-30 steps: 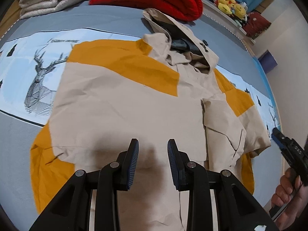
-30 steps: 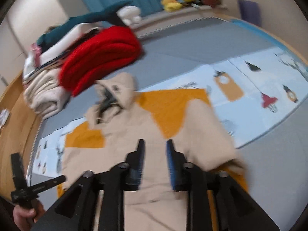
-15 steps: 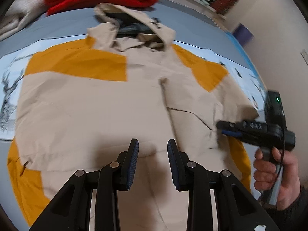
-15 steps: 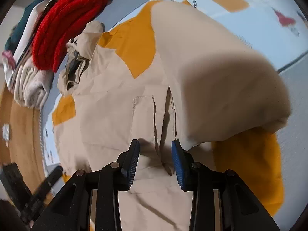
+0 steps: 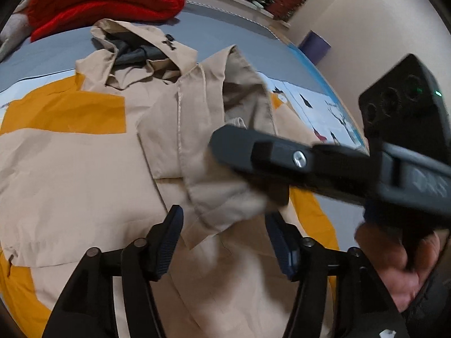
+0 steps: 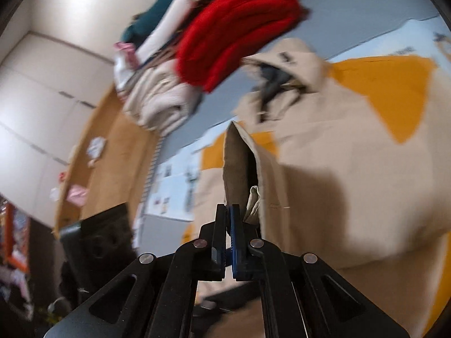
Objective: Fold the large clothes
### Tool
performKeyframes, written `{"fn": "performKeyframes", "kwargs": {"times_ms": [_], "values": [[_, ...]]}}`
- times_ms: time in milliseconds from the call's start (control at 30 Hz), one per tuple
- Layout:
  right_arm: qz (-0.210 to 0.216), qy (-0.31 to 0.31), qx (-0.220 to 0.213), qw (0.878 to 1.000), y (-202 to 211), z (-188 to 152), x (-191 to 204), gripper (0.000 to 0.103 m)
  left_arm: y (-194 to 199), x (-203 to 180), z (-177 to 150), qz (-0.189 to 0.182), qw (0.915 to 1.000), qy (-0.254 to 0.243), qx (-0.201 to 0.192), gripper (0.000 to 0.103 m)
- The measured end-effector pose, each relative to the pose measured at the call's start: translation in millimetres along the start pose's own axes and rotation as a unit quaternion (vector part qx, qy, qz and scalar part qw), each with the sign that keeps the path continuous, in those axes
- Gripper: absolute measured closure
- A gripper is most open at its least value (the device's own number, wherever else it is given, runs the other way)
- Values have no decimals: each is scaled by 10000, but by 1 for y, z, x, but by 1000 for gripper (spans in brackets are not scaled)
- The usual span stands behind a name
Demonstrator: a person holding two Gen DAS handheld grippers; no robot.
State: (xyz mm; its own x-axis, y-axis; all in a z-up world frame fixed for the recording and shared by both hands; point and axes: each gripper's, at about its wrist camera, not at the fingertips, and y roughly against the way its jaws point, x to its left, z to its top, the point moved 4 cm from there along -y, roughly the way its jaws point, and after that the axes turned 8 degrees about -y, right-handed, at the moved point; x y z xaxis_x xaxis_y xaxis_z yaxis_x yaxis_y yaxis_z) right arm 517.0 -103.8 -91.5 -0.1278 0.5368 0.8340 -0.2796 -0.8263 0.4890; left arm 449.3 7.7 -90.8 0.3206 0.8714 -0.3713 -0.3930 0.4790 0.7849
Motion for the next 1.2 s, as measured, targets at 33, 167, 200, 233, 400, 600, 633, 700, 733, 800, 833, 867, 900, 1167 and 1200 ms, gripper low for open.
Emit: {"fn": "performKeyframes", "kwargs": {"times_ms": [33, 167, 200, 233, 400, 600, 633, 700, 733, 800, 833, 867, 900, 1167, 1200], "values": [[87, 46, 62, 9999, -2, -4, 6, 99, 1, 3, 0, 16, 10000, 79, -10, 46], [229, 265, 240, 9991, -8, -16, 22, 94, 8, 32, -1, 484, 9968, 631, -70, 48], [164, 361, 195, 9990, -6, -15, 24, 89, 10, 40, -3, 569, 9952, 798, -67, 50], [68, 459, 90, 9989, -3, -15, 26, 88, 12, 49, -5, 662, 9934, 941, -36, 54], [-936, 725, -725, 9903, 18, -2, 21, 84, 22, 84, -14, 986, 9850, 1415, 71, 90], [-1902, 149, -1262, 9735, 37, 17, -18, 84, 71, 161, -23, 1902, 9554, 2231, -361, 94], [-2011, 22, -1285, 9711, 40, 21, -27, 84, 74, 174, -27, 1946, 9495, 2438, -331, 93], [-2529, -335, -1223, 9591, 44, 24, -52, 84, 77, 196, -38, 1966, 9385, 2831, -198, 81], [-2739, -502, -1178, 9532, 46, 25, -64, 84, 79, 206, -44, 2070, 9308, 3008, -170, 78], [-3099, -1017, -1068, 9392, 50, 23, -94, 84, 89, 216, -52, 2354, 9196, 3141, -183, 79], [-3237, -1251, -998, 9325, 51, 23, -107, 84, 92, 218, -52, 2379, 9185, 3152, -209, 79], [-3314, -1480, -935, 9271, 51, 21, -120, 84, 94, 219, -51, 2345, 9185, 3174, -255, 79], [-3411, -1687, -869, 9207, 52, 20, -133, 84, 95, 219, -51, 2287, 9192, 3190, -308, 79], [-3685, -1961, -851, 9047, 61, 17, -153, 84, 66, 238, -67, 1841, 9071, 3786, 39, 78], [-3694, -1836, -891, 9066, 61, 19, -148, 84, 66, 240, -71, 1866, 9029, 3872, 71, 77]]}}
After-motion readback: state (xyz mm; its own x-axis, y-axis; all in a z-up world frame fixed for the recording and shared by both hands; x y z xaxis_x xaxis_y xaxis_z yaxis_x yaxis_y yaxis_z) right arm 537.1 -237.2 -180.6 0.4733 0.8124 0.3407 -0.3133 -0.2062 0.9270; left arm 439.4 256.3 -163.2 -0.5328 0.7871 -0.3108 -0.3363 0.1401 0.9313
